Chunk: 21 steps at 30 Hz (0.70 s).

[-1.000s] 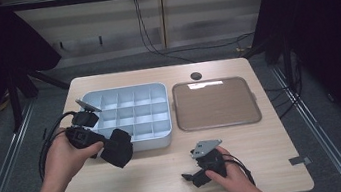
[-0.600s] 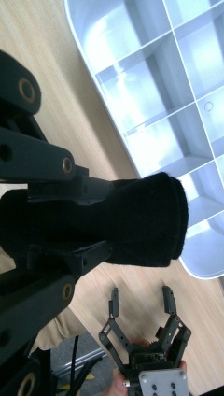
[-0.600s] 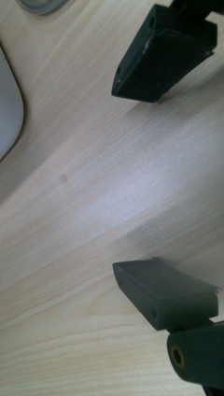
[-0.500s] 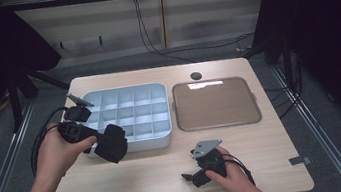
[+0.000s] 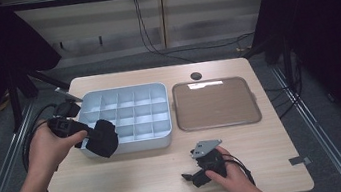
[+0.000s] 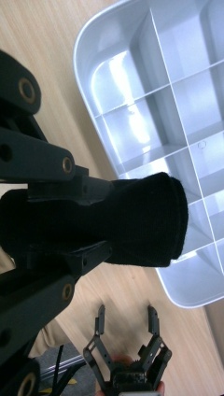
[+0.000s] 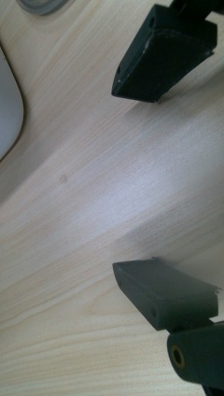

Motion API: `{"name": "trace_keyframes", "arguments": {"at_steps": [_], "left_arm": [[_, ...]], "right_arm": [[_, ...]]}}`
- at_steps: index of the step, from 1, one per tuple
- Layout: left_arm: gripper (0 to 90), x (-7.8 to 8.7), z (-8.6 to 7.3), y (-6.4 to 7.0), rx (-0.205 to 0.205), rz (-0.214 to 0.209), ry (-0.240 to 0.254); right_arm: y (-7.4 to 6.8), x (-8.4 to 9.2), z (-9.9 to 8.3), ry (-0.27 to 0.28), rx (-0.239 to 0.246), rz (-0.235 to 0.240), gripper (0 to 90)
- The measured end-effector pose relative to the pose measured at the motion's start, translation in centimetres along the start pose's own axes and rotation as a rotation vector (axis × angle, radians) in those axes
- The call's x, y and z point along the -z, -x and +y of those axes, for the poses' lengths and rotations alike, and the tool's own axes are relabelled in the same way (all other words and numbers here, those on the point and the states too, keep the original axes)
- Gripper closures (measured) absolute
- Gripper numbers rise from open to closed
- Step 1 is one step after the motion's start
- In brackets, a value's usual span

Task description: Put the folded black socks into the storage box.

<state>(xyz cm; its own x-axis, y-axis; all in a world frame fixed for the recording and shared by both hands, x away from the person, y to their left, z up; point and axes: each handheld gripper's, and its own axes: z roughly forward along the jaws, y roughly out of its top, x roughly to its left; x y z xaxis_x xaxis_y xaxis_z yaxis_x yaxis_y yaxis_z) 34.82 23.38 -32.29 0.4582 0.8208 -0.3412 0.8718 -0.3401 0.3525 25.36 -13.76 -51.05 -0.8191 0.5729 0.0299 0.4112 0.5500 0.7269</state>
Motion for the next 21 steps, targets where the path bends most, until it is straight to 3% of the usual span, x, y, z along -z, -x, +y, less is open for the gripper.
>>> {"name": "trace_keyframes", "arguments": {"at_steps": [2, 3, 5, 21], "left_arm": [[72.4, 0.0, 0.0, -0.2, 0.018, -0.007, 0.006], [72.4, 0.0, 0.1, -0.5, 0.004, -0.001, 0.000], [72.4, 0.1, 0.1, -0.6, 0.022, 0.000, 0.008], [72.4, 0.6, 1.1, -2.7, 0.047, 0.054, 0.033]], "right_arm": [[0.0, 0.0, 0.0, 0.000, 0.000, 0.000, 12.7], [0.0, 0.0, 0.0, 0.000, 0.000, 0.000, 12.7], [0.0, 0.0, 0.0, 0.000, 0.000, 0.000, 12.7], [0.0, 0.0, 0.0, 0.000, 0.000, 0.000, 12.7]]}}
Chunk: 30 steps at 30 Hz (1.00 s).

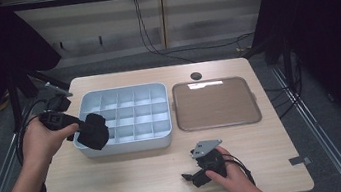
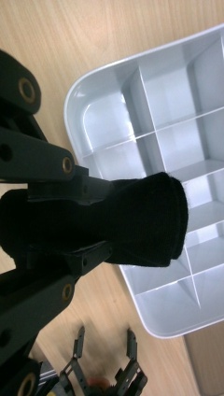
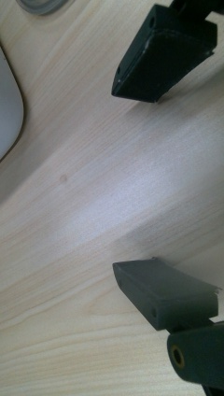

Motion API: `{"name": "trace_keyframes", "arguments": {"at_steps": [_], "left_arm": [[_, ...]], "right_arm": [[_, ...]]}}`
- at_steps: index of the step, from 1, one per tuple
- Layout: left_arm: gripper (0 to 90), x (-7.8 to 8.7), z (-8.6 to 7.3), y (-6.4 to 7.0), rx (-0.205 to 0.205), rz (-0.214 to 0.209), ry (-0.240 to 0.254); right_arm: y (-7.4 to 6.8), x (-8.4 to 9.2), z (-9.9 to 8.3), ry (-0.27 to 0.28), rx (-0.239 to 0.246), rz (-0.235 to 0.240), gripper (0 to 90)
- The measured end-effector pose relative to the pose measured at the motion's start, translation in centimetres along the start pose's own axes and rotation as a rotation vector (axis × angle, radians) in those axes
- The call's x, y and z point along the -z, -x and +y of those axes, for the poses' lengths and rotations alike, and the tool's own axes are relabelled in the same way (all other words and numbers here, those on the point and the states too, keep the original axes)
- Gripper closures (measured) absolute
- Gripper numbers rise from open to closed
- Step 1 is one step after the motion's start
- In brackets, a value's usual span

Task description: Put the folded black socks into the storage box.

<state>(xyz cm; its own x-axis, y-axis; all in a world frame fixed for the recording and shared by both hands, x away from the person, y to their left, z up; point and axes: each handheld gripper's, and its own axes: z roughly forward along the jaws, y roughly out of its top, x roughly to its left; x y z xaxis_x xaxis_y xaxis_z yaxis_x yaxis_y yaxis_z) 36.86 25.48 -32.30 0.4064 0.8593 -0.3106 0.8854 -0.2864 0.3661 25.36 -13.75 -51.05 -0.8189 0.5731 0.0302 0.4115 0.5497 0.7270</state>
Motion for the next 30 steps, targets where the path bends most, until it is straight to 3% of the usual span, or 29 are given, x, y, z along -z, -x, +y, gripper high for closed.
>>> {"name": "trace_keyframes", "arguments": {"at_steps": [20, 30], "left_arm": [[72.4, -0.6, 0.9, -1.5, 0.036, 0.019, 0.022], [72.3, -1.0, 1.0, -2.6, 0.039, 0.052, 0.028]], "right_arm": [[0.0, 0.0, 0.0, 0.000, 0.000, 0.000, 12.7], [0.0, 0.0, 0.0, 0.000, 0.000, 0.000, 12.8]]}}
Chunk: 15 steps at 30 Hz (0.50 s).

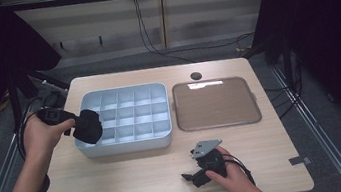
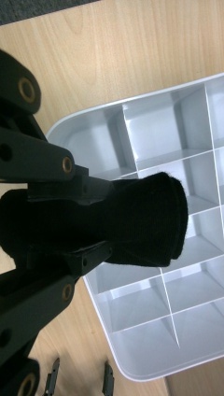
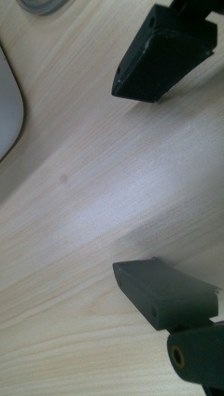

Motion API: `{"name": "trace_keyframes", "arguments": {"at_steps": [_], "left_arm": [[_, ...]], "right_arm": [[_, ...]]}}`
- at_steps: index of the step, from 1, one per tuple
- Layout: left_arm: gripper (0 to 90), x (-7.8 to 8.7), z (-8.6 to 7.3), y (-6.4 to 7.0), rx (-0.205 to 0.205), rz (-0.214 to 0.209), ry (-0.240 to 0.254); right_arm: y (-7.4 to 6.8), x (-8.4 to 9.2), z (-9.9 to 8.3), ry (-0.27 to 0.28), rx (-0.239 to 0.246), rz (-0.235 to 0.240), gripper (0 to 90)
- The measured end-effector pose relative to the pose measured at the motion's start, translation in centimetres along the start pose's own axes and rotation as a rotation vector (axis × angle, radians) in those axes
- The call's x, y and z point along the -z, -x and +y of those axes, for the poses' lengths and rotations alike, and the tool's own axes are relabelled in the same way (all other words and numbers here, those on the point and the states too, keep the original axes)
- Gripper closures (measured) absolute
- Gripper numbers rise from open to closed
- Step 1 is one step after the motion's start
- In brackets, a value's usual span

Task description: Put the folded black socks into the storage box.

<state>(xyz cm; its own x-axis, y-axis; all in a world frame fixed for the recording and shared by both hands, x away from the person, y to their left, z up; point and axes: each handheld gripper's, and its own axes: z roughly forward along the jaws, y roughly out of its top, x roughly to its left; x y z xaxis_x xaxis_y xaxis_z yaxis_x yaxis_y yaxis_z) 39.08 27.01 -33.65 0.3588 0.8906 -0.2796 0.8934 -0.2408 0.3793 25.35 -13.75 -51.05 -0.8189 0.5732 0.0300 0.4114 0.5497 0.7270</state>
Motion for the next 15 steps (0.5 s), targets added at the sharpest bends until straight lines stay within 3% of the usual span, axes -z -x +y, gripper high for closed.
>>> {"name": "trace_keyframes", "arguments": {"at_steps": [15], "left_arm": [[72.3, -2.0, -0.4, -2.1, 0.063, 0.023, -0.009]], "right_arm": [[0.0, 0.0, 0.0, 0.000, 0.000, 0.000, 12.7]]}}
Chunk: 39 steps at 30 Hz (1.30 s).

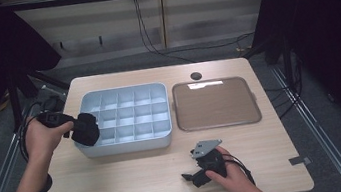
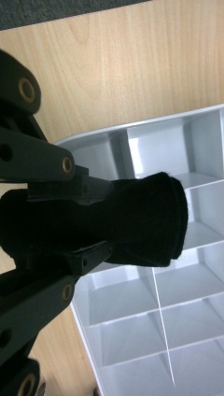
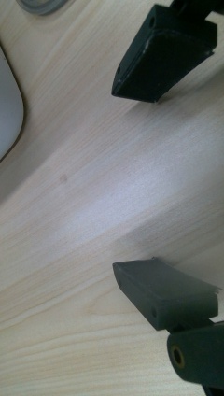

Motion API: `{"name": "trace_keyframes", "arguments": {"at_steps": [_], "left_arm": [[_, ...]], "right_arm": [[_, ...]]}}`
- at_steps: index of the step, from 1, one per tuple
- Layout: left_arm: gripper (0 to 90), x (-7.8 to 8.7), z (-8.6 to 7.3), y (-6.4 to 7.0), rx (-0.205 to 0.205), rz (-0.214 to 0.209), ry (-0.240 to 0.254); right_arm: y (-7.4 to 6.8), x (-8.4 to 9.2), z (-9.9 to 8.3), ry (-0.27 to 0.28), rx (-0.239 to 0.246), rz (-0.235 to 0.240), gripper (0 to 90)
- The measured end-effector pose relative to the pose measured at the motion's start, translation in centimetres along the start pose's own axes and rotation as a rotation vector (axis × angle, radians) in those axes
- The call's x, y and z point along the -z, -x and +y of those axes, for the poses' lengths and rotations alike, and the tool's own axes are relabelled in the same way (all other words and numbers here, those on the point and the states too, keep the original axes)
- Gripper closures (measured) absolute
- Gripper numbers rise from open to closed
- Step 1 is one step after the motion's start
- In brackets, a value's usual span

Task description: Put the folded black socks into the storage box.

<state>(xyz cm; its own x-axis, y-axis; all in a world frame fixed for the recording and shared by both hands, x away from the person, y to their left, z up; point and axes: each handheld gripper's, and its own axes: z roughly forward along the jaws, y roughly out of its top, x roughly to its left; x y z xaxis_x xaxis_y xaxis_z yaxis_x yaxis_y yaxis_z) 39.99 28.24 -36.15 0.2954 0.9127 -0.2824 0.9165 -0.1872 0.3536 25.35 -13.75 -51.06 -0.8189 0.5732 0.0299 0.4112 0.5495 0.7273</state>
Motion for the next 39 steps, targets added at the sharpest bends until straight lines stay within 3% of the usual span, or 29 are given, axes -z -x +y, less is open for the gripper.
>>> {"name": "trace_keyframes", "arguments": {"at_steps": [10, 21, 39], "left_arm": [[72.1, -1.0, -0.2, -0.6, 0.009, 0.026, -0.008], [72.1, -2.1, -0.4, -1.1, 0.006, 0.103, -0.034], [72.2, -3.3, -0.3, -0.6, -0.013, 0.177, -0.077]], "right_arm": [[0.0, 0.0, 0.0, 0.000, 0.001, 0.000, 12.7], [0.0, 0.0, 0.0, -0.002, -0.003, 0.001, 12.7], [0.0, 0.0, 0.0, -0.002, -0.002, 0.001, 12.7]]}}
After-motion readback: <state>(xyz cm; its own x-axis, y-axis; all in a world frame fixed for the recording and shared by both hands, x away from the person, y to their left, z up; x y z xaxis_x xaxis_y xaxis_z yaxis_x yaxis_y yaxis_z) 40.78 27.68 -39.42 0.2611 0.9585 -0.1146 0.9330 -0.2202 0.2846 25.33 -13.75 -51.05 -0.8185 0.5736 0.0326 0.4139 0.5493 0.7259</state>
